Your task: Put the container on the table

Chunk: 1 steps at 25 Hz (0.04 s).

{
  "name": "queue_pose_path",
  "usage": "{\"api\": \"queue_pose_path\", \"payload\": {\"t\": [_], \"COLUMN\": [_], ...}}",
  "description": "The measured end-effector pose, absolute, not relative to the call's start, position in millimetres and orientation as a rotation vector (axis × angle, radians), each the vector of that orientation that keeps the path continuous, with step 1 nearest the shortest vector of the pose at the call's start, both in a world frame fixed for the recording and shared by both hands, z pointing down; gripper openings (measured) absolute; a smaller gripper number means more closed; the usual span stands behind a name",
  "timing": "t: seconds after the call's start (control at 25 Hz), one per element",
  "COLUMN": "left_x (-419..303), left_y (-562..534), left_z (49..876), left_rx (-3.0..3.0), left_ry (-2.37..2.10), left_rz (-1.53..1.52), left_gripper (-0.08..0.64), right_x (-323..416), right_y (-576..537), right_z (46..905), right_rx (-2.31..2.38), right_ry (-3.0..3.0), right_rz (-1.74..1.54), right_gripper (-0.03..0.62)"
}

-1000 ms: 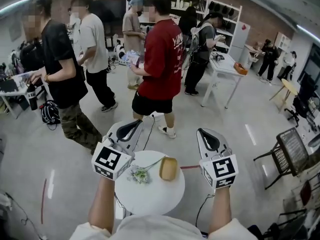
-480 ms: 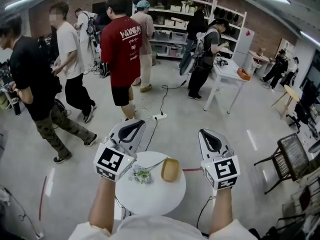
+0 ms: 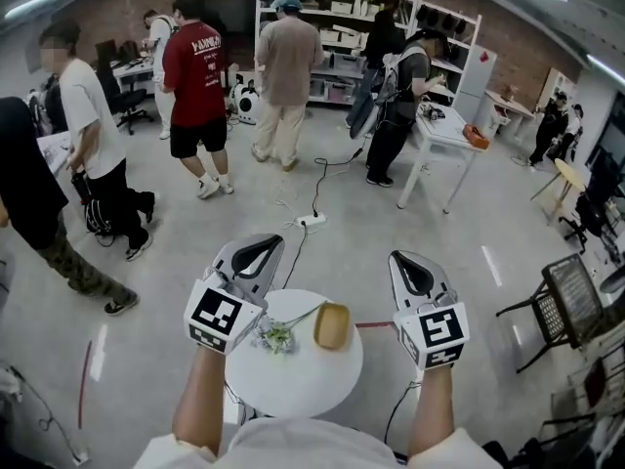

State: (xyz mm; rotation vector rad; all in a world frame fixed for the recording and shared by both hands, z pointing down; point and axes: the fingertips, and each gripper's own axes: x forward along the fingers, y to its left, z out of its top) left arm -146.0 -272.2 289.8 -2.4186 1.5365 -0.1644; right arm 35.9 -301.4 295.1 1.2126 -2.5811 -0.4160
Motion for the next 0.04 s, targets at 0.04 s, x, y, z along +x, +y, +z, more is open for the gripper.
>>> {"api": "queue_pose_path", "payload": {"t": [0.04], "left_x": [-145.2], "left_y": [-272.4], "left_z": [293.5], "left_rx": [-2.420], "left_ry": [1.535], "left_rz": [-0.167], "left_gripper": [0.020], "right_x": [36.5], "right_y": [-301.8], "right_z": [298.8], "right_rx": [1.213], "right_ry": [-2.581], "right_rz": [-0.413], "right_gripper": [0.012]}}
